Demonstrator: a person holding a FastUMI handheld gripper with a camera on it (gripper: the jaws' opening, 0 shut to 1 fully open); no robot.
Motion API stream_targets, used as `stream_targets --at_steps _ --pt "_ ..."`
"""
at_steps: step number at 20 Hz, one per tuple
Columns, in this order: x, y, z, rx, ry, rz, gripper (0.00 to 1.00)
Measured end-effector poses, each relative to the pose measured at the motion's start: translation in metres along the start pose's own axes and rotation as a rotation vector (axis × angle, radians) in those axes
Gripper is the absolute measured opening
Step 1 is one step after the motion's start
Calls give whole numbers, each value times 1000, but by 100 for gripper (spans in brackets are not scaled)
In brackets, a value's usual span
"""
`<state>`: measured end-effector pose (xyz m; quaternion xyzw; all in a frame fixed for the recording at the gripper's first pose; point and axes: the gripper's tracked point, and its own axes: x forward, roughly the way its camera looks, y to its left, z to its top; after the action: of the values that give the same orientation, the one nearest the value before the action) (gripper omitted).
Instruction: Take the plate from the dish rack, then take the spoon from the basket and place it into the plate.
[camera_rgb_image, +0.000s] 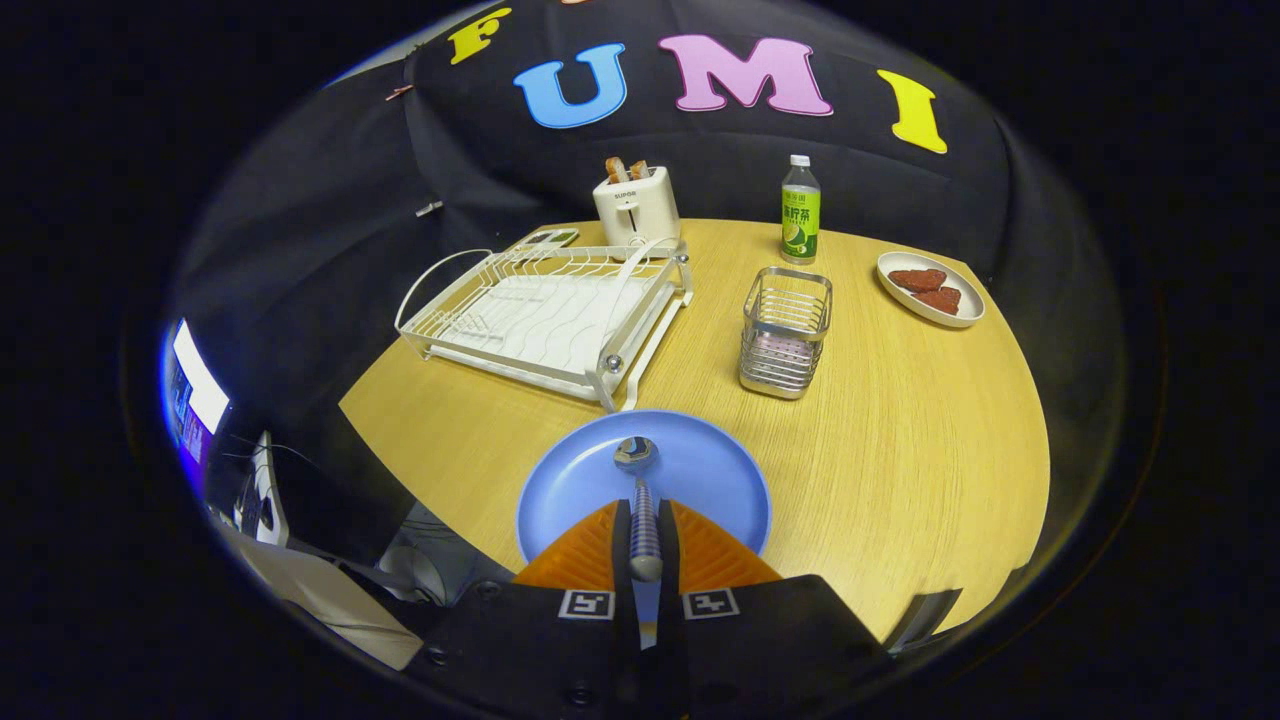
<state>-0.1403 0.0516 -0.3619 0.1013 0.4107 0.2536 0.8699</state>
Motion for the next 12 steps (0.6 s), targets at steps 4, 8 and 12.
stream_targets --at_steps 4,8,12 --pt "11 3 -10 -3 13 11 10" --pt "14 0 -26 -9 57 8 12" --pt "22 -8 -46 -21 115 -30 15"
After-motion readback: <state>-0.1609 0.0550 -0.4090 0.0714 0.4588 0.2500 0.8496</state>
